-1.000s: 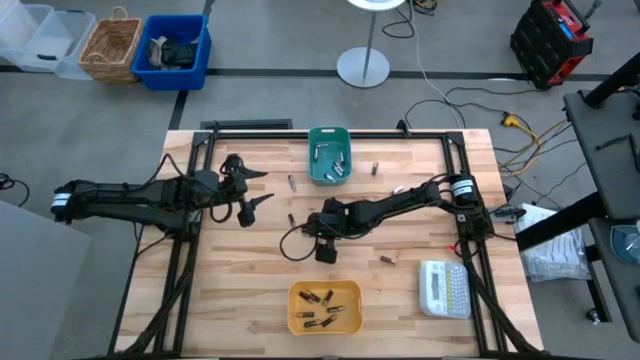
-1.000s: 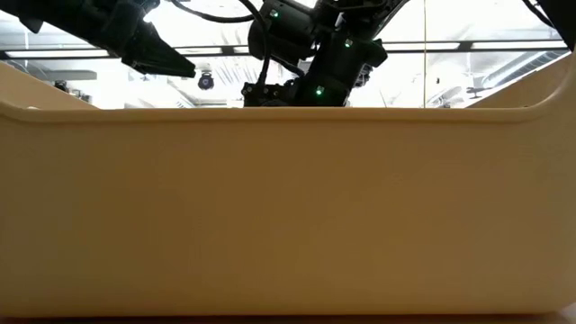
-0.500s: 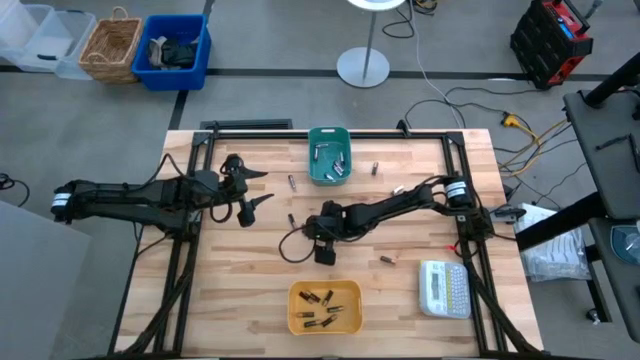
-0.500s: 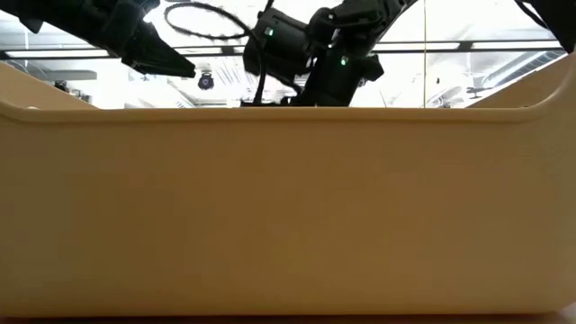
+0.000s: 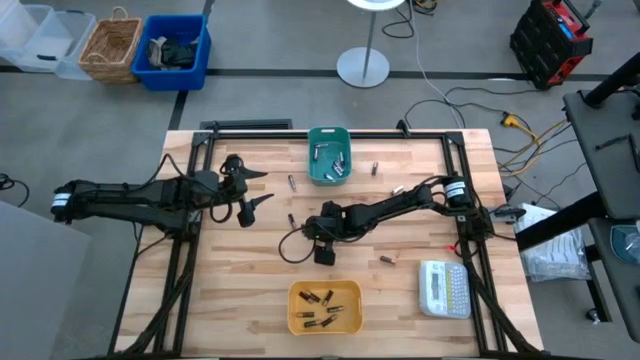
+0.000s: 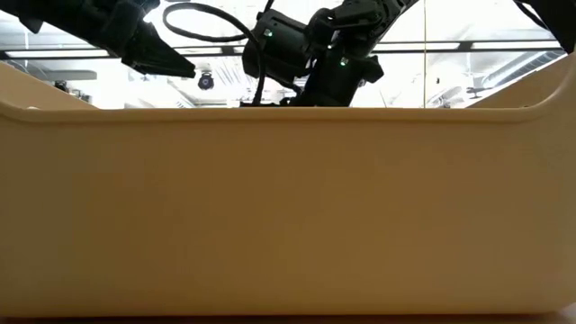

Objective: Sort batteries
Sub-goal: Put the black battery into the yellow bin

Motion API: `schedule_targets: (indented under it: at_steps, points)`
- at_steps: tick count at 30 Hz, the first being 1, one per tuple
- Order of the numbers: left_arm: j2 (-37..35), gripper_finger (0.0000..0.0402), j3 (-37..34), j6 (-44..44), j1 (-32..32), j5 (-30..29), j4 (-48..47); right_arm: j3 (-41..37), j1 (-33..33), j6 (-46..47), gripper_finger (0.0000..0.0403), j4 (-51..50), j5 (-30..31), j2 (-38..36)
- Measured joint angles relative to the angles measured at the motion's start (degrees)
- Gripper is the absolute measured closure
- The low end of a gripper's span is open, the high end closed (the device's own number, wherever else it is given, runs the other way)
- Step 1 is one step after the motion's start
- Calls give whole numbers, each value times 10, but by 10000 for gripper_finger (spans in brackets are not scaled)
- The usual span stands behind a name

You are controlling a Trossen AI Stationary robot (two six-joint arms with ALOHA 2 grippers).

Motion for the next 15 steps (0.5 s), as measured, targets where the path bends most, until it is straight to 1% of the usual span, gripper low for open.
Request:
schedule_targets:
  at_steps: [5,15]
  points:
    - [0,138,0,0,0,0,0,0,-2,0,99,0,-4,0]
    - [0,138,0,0,0,0,-1,0,-2,0,160,-2,-5,1]
